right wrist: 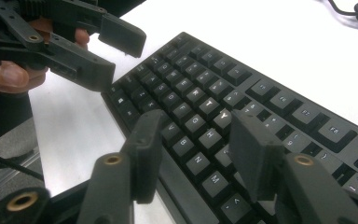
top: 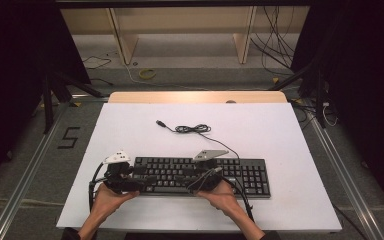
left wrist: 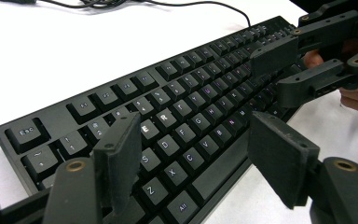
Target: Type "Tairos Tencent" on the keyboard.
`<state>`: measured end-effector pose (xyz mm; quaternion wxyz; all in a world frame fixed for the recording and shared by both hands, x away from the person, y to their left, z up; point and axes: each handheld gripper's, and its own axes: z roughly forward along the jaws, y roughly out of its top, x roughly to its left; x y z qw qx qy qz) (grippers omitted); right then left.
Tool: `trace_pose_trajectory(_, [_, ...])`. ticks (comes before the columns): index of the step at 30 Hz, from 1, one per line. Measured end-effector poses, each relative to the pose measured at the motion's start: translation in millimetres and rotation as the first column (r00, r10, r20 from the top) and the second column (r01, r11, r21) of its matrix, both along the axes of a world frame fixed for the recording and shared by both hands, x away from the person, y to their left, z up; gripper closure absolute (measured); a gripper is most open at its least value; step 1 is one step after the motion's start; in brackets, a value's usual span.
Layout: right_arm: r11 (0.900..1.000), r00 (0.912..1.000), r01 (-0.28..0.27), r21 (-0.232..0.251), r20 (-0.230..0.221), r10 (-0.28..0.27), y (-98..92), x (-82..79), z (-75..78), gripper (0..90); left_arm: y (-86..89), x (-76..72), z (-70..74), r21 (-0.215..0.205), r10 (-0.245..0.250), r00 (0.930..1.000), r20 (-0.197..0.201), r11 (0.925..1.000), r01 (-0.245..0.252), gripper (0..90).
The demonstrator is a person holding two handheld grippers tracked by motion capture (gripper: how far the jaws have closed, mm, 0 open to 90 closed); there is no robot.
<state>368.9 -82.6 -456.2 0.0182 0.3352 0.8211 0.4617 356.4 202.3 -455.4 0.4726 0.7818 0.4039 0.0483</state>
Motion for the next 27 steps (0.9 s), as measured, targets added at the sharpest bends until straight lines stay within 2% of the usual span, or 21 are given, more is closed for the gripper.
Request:
trace_pose_trajectory(10, [1.0,0.9999,0.011,0.019,-0.006,-0.011,-3.8,-1.1,1.3,45.5,-2.6,1.5,0.5,0.01,-0.017,0.9998,-0.007,0.9998,0.017,38.9])
trace_pose_trajectory(13, [1.0,0.9999,0.012,0.024,-0.001,-0.012,-4.5,-2.2,2.6,43.0,-3.5,2.1,0.7,0.032,-0.02,0.9997,-0.013,0.9993,0.02,42.9])
trace_pose_trajectory(19, [1.0,0.9998,0.018,0.018,0.0,-0.018,-7.8,-4.2,2.8,40.4,-5.4,3.7,-0.2,0.05,-0.046,0.9986,-0.026,0.9976,0.047,52.9])
trace_pose_trajectory(27, [1.0,0.9998,0.022,0.021,0.003,-0.022,-14.2,-5.5,2.1,39.7,-12.6,5.4,-1.1,0.09,-0.086,0.9956,-0.036,0.992,0.089,64.6])
